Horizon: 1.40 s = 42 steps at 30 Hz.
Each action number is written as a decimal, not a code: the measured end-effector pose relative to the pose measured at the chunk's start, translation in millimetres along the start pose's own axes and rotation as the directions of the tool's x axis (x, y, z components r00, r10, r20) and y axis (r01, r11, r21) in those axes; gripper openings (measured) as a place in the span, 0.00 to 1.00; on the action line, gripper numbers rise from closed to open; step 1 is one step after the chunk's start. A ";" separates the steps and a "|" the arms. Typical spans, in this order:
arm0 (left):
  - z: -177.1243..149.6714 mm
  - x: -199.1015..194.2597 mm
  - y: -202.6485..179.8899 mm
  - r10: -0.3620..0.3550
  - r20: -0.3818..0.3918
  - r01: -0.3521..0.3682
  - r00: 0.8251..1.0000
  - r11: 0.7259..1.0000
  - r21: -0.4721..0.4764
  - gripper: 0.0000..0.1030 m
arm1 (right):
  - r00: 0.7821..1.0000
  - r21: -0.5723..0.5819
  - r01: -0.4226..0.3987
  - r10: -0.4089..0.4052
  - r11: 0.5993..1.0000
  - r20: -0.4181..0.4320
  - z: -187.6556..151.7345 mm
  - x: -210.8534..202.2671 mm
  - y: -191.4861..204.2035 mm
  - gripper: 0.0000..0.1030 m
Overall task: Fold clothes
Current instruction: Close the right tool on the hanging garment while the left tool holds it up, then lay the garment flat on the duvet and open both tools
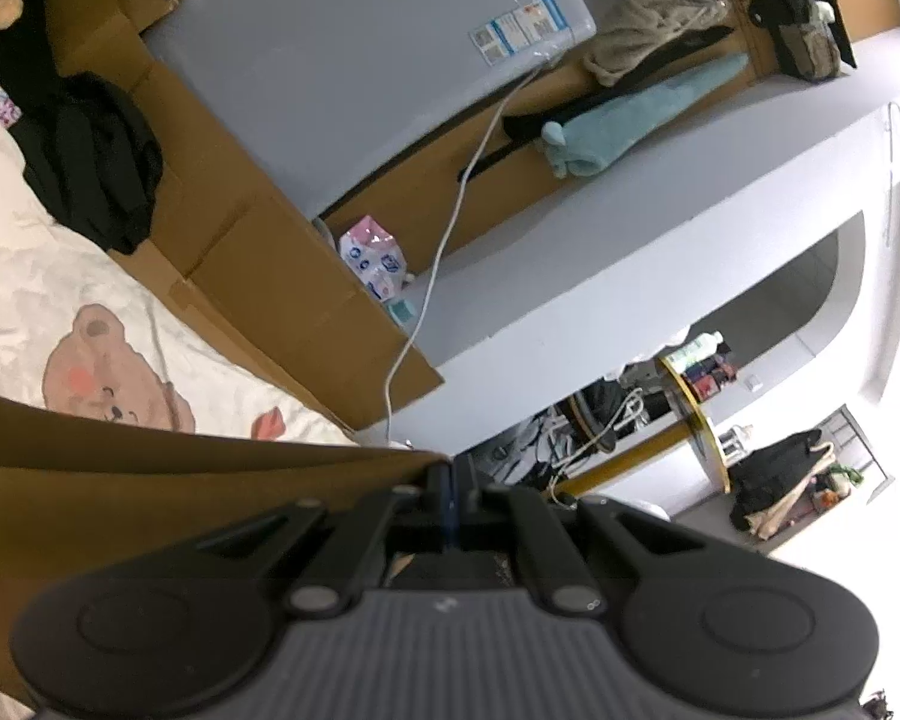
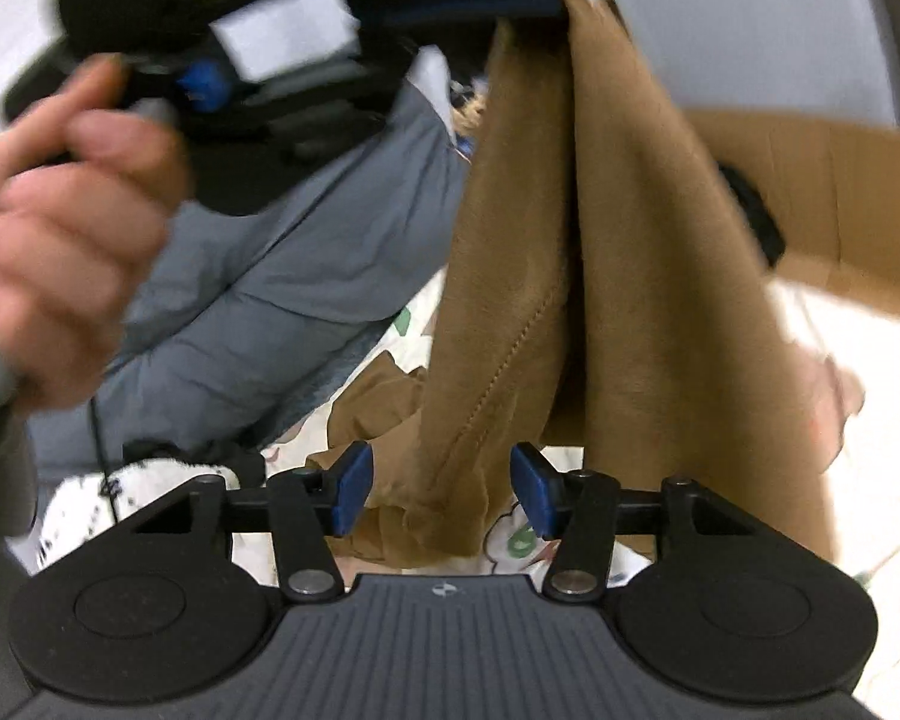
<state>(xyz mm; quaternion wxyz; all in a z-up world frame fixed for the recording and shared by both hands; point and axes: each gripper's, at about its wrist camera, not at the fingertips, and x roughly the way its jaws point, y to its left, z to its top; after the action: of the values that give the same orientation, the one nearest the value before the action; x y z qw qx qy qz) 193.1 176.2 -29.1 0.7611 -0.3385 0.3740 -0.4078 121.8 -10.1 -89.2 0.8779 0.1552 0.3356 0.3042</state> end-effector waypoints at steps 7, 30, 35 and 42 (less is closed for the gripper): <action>-4.5 -3.7 26.1 0.069 0.026 -0.068 0.997 0.997 -0.047 0.33 | 0.999 0.070 -0.035 0.035 0.997 -0.001 -7.9 -0.3 -6.8 0.07; -10.3 -50.6 110.4 0.520 -0.029 -0.510 0.854 0.846 0.153 0.54 | 0.985 0.279 0.082 -0.120 0.957 0.124 -5.9 -63.9 -96.2 0.06; -23.2 -42.4 117.8 0.547 -0.092 -0.521 0.832 0.828 0.209 0.54 | 0.973 0.281 0.144 -0.187 0.949 0.132 -0.6 -81.2 -118.5 0.06; -67.6 -29.4 123.6 0.576 -0.258 -0.443 0.776 0.788 0.428 0.54 | 0.956 0.286 0.218 -0.264 0.933 0.132 1.7 -100.3 -148.3 0.06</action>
<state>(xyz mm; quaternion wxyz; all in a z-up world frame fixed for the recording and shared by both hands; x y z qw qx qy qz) 170.0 241.8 -155.1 0.8045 -0.0001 0.5137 -0.2981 127.6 -187.9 -109.0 0.9046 0.2551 0.3151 0.1315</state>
